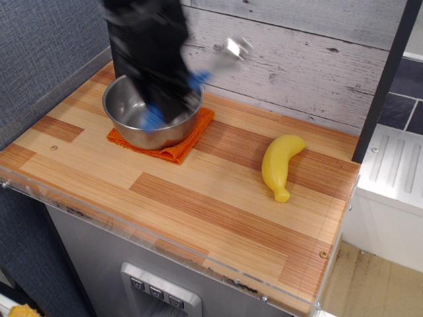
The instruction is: Hold the blue spoon from center of the table and place it on left side of steel pan.
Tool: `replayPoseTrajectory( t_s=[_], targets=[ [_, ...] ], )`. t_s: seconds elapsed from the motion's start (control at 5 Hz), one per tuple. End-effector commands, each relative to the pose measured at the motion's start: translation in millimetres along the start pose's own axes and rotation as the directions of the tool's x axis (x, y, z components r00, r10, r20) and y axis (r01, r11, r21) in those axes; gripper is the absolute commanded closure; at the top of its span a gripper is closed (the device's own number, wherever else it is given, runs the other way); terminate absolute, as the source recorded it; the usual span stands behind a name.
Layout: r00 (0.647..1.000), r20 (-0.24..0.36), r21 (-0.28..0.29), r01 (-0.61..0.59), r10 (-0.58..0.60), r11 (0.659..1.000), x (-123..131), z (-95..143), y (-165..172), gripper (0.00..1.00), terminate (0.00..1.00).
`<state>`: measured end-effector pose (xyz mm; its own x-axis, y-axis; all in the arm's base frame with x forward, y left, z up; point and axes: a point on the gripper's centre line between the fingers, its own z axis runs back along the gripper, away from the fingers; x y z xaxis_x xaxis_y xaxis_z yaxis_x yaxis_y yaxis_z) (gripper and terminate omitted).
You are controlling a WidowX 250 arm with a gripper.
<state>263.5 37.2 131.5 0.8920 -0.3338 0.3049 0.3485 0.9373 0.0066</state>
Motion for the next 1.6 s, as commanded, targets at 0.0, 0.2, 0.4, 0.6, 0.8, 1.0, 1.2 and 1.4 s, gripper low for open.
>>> replayPoseTrajectory(
  t_s=[0.0,0.2,0.4,0.6,0.8,1.0,1.2,1.4],
  targets=[
    [0.986,-0.108,0.083,-0.116,0.125,0.99,-46.9,1.7,79.3,1.0,0.0],
    [0.969,-0.146,0.105,-0.184,0.198,0.977,-70.4,-4.1,124.3,1.0,0.0],
    [0.955,-0.158,0.138,-0.232,0.253,0.963,-82.7,-12.0,154.7,1.0,0.0],
    [0.942,-0.168,0.155,-0.267,0.292,0.951,-87.0,-31.6,167.9,1.0,0.0],
    [0.932,-0.213,0.132,-0.269,0.293,0.954,-90.0,-53.5,169.7,1.0,0.0],
    [0.917,-0.258,0.093,-0.288,0.303,0.953,-99.2,-72.3,162.8,1.0,0.0],
    [0.901,-0.297,0.054,-0.316,0.317,0.947,-102.8,-83.1,157.9,0.0,0.0],
    [0.909,-0.281,0.048,-0.306,0.307,0.951,-96.1,-72.3,159.8,0.0,0.0]
  ],
)
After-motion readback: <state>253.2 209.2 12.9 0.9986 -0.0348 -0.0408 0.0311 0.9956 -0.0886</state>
